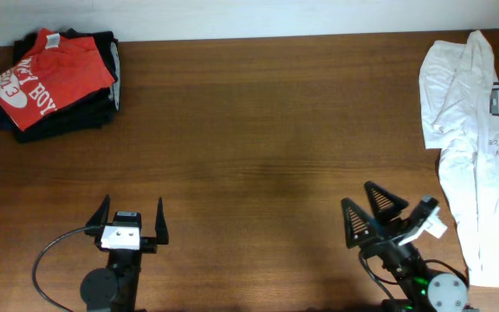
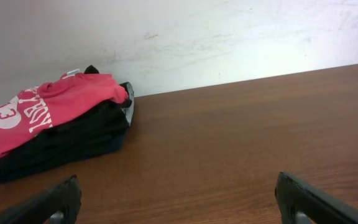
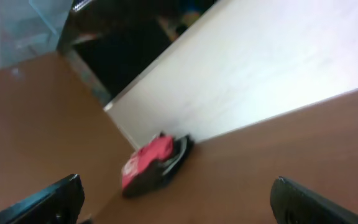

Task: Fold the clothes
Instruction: 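Reach the right gripper toward the white T-shirt at the right edge, then grasp the white T-shirt's top edge with the right gripper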

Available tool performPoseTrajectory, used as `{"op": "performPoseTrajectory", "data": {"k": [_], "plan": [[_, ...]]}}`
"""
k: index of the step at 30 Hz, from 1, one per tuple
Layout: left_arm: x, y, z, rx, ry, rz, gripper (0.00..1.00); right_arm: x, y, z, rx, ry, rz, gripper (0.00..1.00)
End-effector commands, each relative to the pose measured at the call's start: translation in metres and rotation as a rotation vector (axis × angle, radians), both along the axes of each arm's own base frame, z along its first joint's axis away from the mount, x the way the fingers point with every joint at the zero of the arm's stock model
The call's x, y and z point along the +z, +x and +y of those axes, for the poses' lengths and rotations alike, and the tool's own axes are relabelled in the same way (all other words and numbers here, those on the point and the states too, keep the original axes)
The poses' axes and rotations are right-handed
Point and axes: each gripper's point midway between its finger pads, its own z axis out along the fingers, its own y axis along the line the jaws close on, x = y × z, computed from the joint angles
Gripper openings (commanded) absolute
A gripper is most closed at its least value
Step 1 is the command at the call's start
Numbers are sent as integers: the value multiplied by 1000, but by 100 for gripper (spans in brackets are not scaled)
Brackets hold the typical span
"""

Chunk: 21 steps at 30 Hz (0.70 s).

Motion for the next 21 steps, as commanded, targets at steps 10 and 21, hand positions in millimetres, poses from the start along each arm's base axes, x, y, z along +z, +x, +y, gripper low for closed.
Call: {"op": "performPoseTrajectory", "data": {"k": [10,21], "plan": [[-2,0,1,7,-6,4,99,119,166,-131,-704,-647,440,99],[-2,0,1,7,-6,4,99,-63,244,-286,-795,-851,1207,97]]}}
